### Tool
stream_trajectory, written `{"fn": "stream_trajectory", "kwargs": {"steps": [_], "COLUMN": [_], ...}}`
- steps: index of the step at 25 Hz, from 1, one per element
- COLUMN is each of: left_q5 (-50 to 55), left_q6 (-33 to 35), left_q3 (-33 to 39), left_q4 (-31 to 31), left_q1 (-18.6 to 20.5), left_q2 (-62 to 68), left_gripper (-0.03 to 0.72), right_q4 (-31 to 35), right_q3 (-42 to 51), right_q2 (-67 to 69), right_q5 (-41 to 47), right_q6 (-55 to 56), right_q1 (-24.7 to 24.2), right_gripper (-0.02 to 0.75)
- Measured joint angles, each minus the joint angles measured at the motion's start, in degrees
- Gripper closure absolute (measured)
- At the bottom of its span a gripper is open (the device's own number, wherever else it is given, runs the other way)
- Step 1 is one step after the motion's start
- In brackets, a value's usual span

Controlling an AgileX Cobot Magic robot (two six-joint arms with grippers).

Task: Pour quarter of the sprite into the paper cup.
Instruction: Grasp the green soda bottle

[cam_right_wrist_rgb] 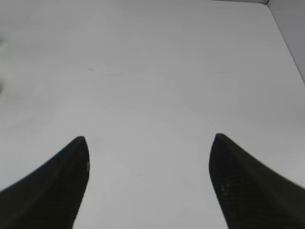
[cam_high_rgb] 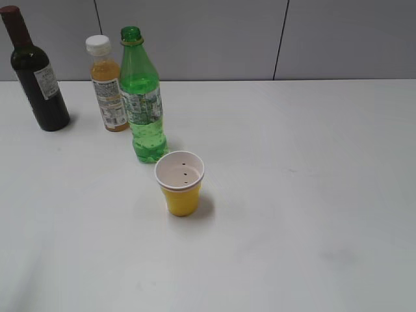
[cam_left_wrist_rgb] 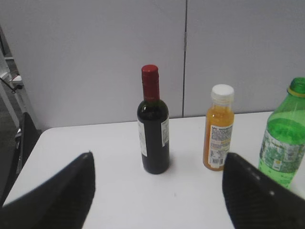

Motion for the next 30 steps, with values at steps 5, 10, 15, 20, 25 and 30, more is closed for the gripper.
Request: {"fn": "stream_trajectory", "kwargs": {"steps": [5, 10, 15, 20, 25, 30], "left_q5": [-10.5, -20.0, -27.9, -37.5, -43.1, -51.7], "left_q6": [0.0, 0.0, 0.0, 0.0, -2.4, -9.0], "left_q3": [0.0, 0.0, 0.0, 0.0, 0.0, 2.1], "left_q4": [-0.1, -0.2, 0.7, 3.4, 8.1, 17.2], "left_q1": [-0.1, -2.3, -6.4, -9.2, -9.6, -9.6], "left_q2": [9.8, 19.2, 28.5, 37.4, 43.3, 47.9], "left_gripper": [0.062, 0.07, 0.081, 0.084, 0.036, -0.001], "right_q4": [0.0, 0.0, 0.0, 0.0, 0.0, 0.0], "right_q3": [0.0, 0.0, 0.0, 0.0, 0.0, 0.0], "right_q2": [0.0, 0.0, 0.0, 0.0, 0.0, 0.0], "right_q5": [0.0, 0.0, 0.0, 0.0, 0.0, 0.0], "right_q6": [0.0, 0.0, 0.0, 0.0, 0.0, 0.0], "right_q1": [0.0, 0.0, 0.0, 0.0, 0.0, 0.0], "right_gripper": [0.147, 0.147, 0.147, 0.147, 0.147, 0.147]}}
